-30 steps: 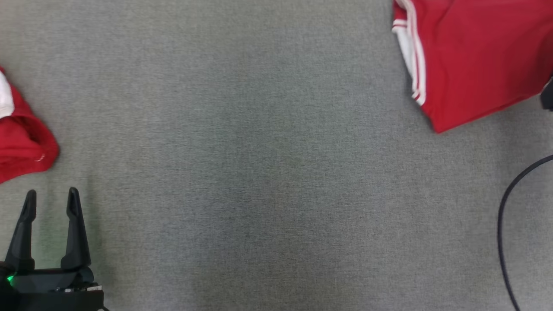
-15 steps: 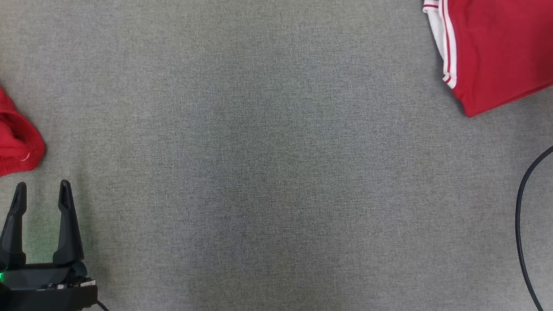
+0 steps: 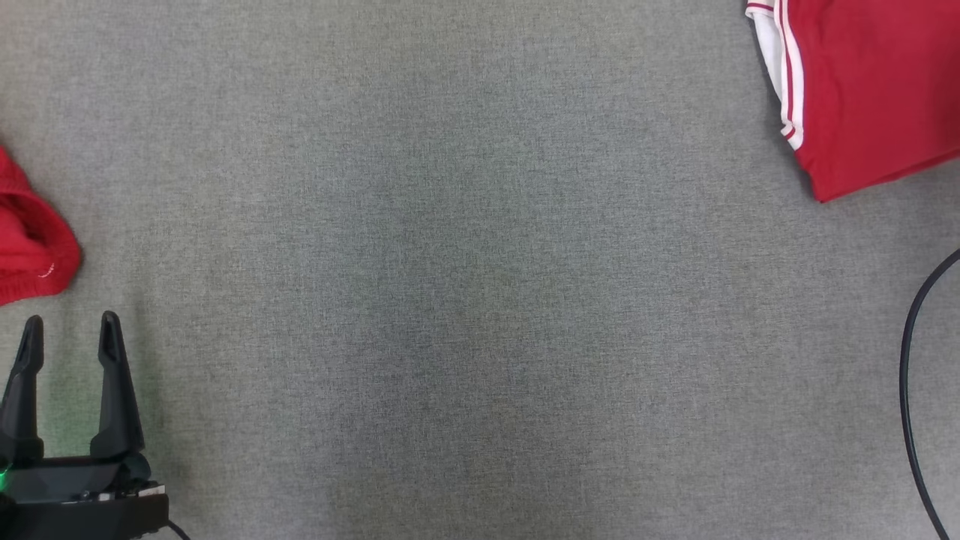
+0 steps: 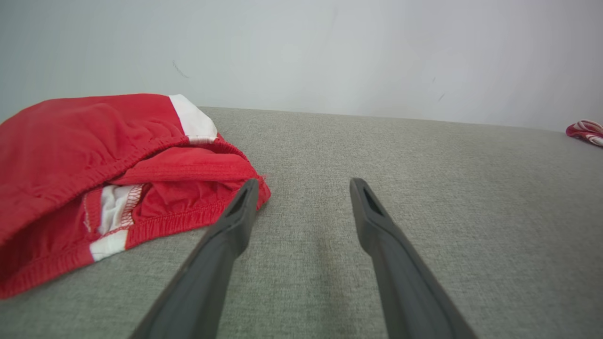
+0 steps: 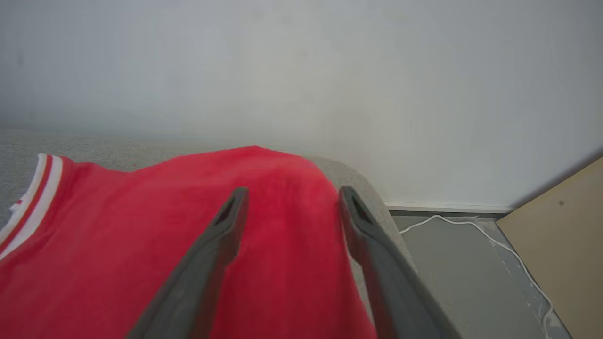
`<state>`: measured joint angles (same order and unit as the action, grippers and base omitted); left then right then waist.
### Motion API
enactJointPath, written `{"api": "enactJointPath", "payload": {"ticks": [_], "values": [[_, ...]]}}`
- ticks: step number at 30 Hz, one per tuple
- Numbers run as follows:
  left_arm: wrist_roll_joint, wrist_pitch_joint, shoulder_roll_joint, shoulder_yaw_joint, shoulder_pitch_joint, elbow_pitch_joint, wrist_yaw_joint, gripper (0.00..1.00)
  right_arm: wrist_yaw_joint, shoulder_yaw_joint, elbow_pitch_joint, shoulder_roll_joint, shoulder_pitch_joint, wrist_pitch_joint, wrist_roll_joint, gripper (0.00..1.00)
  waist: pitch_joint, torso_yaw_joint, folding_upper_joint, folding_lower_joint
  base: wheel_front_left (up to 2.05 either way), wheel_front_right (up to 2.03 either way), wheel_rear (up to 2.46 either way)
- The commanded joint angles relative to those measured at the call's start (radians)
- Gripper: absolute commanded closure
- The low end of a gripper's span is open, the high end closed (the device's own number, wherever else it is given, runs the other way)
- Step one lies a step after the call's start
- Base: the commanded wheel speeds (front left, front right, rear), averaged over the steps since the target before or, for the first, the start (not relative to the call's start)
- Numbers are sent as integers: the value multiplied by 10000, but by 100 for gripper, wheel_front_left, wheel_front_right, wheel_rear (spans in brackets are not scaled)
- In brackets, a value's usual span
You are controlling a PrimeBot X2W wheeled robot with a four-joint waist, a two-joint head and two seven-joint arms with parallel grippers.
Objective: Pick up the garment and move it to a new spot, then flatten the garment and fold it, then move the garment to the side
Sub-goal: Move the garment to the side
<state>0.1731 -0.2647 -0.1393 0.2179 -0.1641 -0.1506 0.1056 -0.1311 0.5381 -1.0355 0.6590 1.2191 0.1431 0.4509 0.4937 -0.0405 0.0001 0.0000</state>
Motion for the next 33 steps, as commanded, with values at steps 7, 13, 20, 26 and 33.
{"api": "enactJointPath", "payload": {"ticks": [7,13,20,26,33], "values": [[-123,-6,141,1,-82,209,37,0,7,-202,-188,-247,167,511,-424,0,-406,-28,-1,0,0,0,0],[-141,-6,355,-44,148,468,40,0,7,-292,230,-1066,-365,889,44,0,-1054,-127,-1,0,0,0,0],[-147,-7,615,-232,363,707,2,0,7,-466,1469,-1938,-1429,1161,1011,0,-1984,-117,-1,0,0,0,0],[-51,-6,759,-345,628,969,-109,0,7,-711,2672,-2593,-2840,1221,1172,0,-2716,-116,-1,0,0,0,0],[-21,-6,835,-562,834,1360,-194,0,7,-1700,4527,-3226,-4847,1222,572,0,-3400,40,-1,0,0,0,0]]}}
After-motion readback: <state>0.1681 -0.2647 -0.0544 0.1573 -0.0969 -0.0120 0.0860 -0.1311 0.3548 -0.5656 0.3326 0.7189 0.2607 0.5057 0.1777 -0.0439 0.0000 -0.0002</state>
